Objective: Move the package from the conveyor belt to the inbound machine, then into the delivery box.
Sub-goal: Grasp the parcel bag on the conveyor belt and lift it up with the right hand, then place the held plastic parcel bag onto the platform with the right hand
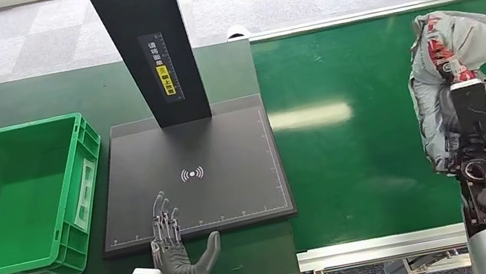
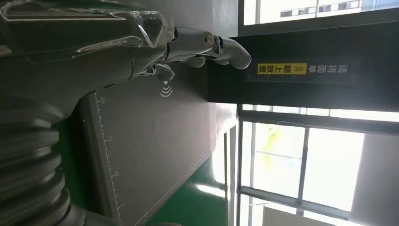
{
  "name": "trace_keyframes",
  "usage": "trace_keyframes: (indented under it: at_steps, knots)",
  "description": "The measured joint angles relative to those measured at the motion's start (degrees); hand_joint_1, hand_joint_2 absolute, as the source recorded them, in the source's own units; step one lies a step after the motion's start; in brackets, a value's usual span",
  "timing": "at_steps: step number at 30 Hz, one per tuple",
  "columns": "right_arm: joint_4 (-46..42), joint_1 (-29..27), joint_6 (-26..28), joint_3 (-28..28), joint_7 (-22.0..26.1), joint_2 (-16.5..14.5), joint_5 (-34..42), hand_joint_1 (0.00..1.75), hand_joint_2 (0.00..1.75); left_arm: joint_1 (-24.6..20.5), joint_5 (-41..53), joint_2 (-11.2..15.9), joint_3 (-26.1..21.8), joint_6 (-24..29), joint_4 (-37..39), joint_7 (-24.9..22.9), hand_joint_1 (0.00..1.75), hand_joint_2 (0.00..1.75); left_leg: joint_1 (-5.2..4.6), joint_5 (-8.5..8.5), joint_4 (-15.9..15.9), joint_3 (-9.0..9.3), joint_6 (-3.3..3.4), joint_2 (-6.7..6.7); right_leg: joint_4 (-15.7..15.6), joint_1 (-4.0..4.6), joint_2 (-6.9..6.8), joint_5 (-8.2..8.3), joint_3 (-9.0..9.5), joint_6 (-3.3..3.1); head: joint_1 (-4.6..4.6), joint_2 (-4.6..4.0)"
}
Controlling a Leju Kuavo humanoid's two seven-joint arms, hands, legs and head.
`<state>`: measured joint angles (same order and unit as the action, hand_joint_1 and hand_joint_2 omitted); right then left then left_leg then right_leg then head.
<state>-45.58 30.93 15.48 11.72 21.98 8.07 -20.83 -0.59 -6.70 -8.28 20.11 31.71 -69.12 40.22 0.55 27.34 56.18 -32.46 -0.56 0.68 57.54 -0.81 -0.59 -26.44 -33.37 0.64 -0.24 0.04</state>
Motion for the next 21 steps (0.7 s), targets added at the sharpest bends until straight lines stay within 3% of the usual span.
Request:
trace_keyframes:
  at_steps: [3,7,11,16,21]
  knots:
    - [-10.8,-4.9,-0.1,-0.4,0.2,-1.9,3.2,1.75,1.75,0.5,0.4,0.5,-0.4,-0.6,-1.6,0.0,0.0,1.75,0.0,0.05,0.0,-0.01,-0.03,-0.06,0.0,0.0,0.04,-0.02,-0.02,-0.02,-0.01,0.01]
    - [-17.9,-7.9,-0.3,-0.6,0.9,-2.9,4.2,1.75,1.75,1.0,1.1,1.0,-0.7,-0.6,-3.0,0.0,0.0,1.75,-0.01,0.05,0.0,0.01,-0.03,-0.07,0.0,-0.01,0.05,-0.01,-0.01,-0.03,0.0,-0.01]
    - [-22.3,-10.3,-6.0,-2.9,2.1,-4.3,3.9,1.75,1.75,0.5,5.6,2.0,-1.5,0.5,-4.3,0.0,0.0,1.75,0.0,0.03,0.0,0.07,-0.04,-0.1,0.0,0.0,0.08,0.0,0.03,-0.04,0.02,-0.01]
    - [-26.2,-14.3,-15.6,-11.6,0.7,-7.4,-0.1,1.75,1.75,-3.8,9.3,3.5,-4.5,1.2,-5.9,0.0,0.0,1.75,0.13,-0.01,0.0,0.09,-0.11,-0.11,0.0,0.15,0.11,0.0,0.03,-0.07,-0.01,-0.01]
    - [-26.4,-16.0,-18.2,-21.8,-0.8,-9.5,-3.0,1.75,1.75,-7.8,11.1,4.3,-7.1,2.7,-8.2,0.0,0.0,1.75,0.17,-0.03,0.0,0.08,-0.14,-0.12,0.0,0.2,0.13,0.0,0.03,-0.08,-0.01,0.0]
